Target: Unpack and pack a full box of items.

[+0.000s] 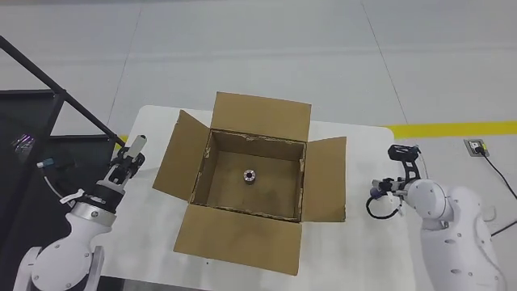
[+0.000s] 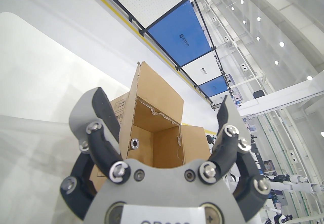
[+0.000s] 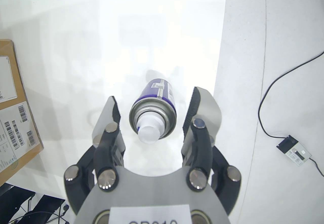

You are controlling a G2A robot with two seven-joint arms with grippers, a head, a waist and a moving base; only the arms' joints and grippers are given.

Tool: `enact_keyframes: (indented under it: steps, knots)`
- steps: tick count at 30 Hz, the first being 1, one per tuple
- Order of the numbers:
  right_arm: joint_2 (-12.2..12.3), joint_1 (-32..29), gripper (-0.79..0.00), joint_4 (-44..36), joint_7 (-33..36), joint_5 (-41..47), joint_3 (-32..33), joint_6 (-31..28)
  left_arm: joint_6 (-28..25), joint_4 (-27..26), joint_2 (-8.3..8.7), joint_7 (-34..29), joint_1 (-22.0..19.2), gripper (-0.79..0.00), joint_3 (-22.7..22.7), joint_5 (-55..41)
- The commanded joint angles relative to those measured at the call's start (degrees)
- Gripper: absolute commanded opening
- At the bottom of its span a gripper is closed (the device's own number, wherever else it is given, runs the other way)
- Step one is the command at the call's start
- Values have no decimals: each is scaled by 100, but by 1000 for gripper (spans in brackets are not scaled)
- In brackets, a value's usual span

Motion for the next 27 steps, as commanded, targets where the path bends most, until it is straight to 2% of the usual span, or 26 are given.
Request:
enact_keyframes:
  steps: [1, 4, 7, 12, 18, 22, 27]
  knots:
    - [10, -39, -785, -203, -55, -39, -14, 99, -8, 8, 0, 9, 5, 0, -11, -11]
    - [21, -204, -785, -907, -120, -98, -19, 263, -4, 9, 1, 12, 7, 0, -14, -15]
    - [24, -468, -785, -1952, -94, -221, -72, 466, -6, 13, 2, 7, -7, 0, -5, -11]
    - [25, -640, -785, -3244, 100, -552, -436, 544, -18, 24, 1, 15, -20, 0, 14, -18]
    - [-18, -662, -785, -4314, -457, -448, -1032, 639, -65, 30, -1, 58, 32, 0, -15, -56]
    - [-47, -400, -785, -4356, -710, -67, -1598, 243, -86, 17, -4, 105, 86, 0, -41, -90]
    - [-130, 355, -785, -3492, -567, 289, -2649, -260, -122, 32, -10, 192, 217, 0, -130, -170]
